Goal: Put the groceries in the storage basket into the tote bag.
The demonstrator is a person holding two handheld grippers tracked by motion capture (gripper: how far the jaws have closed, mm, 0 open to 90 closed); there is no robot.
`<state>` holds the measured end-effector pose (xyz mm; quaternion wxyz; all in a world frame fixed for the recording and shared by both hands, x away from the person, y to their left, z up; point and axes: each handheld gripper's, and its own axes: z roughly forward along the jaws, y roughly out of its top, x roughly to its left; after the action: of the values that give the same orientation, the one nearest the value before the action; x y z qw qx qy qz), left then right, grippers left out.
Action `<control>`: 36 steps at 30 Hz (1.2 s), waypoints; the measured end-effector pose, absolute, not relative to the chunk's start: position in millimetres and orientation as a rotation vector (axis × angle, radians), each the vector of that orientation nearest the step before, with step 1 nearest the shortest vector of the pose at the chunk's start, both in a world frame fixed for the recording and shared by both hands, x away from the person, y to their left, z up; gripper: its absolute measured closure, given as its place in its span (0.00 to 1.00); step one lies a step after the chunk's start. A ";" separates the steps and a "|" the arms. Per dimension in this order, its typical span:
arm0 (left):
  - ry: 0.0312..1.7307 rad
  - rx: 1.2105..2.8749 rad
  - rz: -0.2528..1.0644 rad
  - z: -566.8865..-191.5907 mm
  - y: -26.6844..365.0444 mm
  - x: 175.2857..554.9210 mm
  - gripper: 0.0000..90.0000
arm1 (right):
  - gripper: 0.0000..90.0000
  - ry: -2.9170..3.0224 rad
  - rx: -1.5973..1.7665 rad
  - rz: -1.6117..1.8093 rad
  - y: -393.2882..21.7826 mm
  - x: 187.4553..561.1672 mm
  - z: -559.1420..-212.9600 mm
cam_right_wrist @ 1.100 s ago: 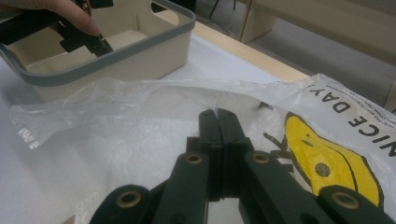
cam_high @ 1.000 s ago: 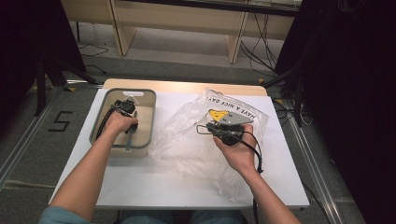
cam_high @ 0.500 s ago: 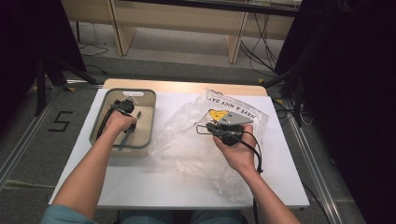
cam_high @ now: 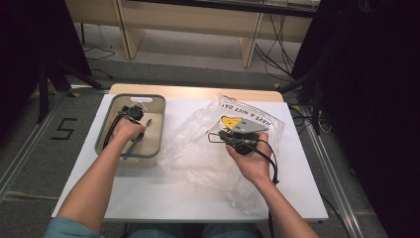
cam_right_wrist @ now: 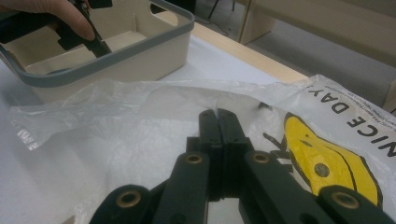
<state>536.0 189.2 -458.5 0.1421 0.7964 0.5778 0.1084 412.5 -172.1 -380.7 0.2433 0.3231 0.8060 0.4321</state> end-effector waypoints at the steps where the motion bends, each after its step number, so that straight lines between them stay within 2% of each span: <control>1: 1.669 2.297 0.314 -458.4 189.3 536.1 0.88 | 1.00 2.201 0.881 1.181 -172.1 412.5 -380.6; 36: 1.603 2.191 0.398 -442.0 198.6 531.9 0.88 | 1.00 2.195 0.880 1.183 -171.1 412.7 -381.4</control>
<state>531.9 198.6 -442.0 0.1973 0.7828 0.5728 0.1421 412.7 -171.1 -381.4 0.2460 0.3225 0.8046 0.4336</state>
